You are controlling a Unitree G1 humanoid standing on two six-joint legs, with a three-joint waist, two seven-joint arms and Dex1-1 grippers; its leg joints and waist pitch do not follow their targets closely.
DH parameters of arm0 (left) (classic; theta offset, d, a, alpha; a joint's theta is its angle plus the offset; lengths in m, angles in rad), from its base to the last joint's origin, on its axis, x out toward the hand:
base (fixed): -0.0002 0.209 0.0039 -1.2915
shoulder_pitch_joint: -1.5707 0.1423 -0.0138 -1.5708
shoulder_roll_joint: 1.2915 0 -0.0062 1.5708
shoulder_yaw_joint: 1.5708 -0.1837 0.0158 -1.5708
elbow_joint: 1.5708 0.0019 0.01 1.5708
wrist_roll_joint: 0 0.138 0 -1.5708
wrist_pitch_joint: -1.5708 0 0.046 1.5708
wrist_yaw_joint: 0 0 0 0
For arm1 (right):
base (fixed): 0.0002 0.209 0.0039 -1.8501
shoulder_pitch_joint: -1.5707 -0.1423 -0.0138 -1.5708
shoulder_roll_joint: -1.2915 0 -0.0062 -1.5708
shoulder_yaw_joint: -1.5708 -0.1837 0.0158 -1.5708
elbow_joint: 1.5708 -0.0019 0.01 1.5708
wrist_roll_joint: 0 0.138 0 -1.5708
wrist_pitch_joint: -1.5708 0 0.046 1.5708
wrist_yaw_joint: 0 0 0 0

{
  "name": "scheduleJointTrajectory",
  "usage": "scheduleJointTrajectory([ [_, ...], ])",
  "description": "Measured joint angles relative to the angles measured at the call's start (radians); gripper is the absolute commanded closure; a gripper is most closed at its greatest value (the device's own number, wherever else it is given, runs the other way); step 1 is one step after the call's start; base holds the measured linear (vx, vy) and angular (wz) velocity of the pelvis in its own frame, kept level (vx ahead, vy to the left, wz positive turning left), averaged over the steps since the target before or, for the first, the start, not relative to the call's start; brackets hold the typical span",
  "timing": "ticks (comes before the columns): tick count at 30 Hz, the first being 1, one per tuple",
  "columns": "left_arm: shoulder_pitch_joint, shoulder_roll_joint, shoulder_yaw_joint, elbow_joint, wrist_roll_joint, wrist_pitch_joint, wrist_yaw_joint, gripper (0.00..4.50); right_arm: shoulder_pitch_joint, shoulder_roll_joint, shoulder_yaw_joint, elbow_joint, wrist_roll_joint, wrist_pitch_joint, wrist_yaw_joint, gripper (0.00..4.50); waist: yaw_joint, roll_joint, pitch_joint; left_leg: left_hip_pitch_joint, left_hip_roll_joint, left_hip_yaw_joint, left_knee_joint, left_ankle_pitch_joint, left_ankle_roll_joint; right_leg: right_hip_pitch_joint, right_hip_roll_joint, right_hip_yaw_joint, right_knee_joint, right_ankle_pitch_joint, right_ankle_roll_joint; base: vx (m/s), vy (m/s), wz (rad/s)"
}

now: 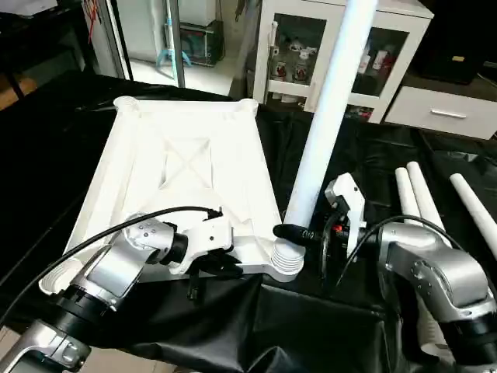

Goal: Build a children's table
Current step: Insert table leg to table base

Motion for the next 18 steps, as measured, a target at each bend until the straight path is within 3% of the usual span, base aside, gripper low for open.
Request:
scheduleJointTrajectory([
  [18, 0.0, -0.017, 0.004, 0.013, 0.005, -0.016, 0.021, 4.5, 0.212, 0.124, -0.097, -0.07, 0.025, -0.164, -0.113, 2.66, 0.003, 0.003, -0.001, 0.002, -0.001, 0.0, -0.001, -0.001, 0.001, 0.001, 0.0, 0.001, -0.003, -0.002, 0.004, 0.0, 0.0, 0.0],
])
